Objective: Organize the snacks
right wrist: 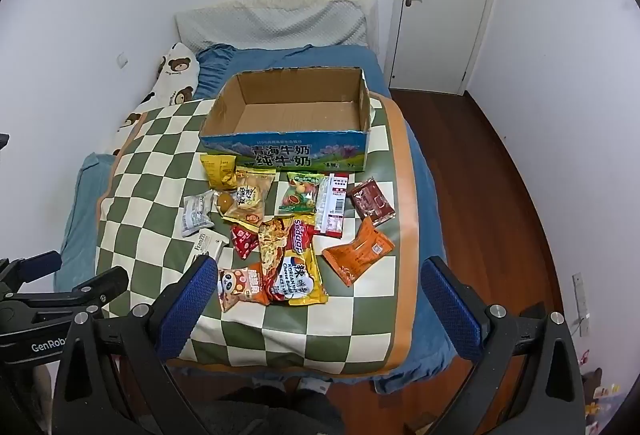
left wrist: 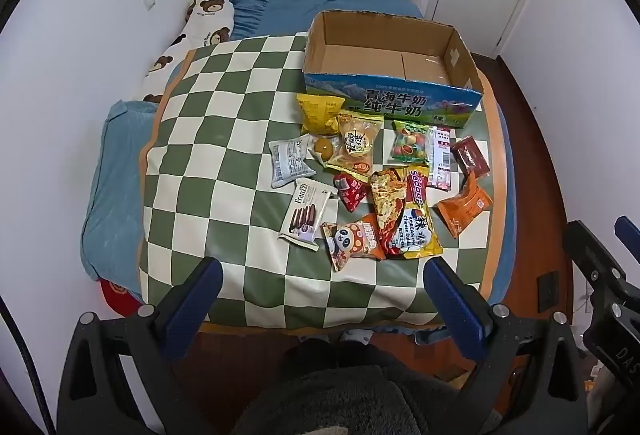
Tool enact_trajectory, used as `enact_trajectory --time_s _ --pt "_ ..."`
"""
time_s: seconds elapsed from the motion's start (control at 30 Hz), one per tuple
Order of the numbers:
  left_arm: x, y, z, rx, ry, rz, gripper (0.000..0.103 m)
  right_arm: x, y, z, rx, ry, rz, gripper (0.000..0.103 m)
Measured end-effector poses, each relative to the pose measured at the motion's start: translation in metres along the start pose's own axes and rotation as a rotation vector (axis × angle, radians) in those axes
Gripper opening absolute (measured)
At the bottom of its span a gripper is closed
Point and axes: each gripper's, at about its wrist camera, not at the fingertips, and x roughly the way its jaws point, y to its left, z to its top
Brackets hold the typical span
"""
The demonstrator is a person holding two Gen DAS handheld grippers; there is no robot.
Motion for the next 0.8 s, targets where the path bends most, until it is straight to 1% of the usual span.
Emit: enact_trajectory --time_s 0.23,0.43,0.5,0.8 --pt "0.0 -0.001 0.0 0.007 0.0 -0.001 0.103 0.002 -0.001 0.003 0.007 0.0 -0.001 0.103" --pt "0.002 0.0 0.002 0.001 0.0 0.003 0.103 0.004 0.006 -0.009 0.01 0.004 -0.001 0.103" --pt "0.003 0.0 0.003 0.002 -0.001 0.003 0.103 0.004 0.0 -0.006 0.013 0.012 0.003 0.103" --pt "-0.003 -0.001 0.003 -0.002 -0.009 -0.001 0.103 0.0 0.003 -0.004 0.023 0.013 0.006 0.103"
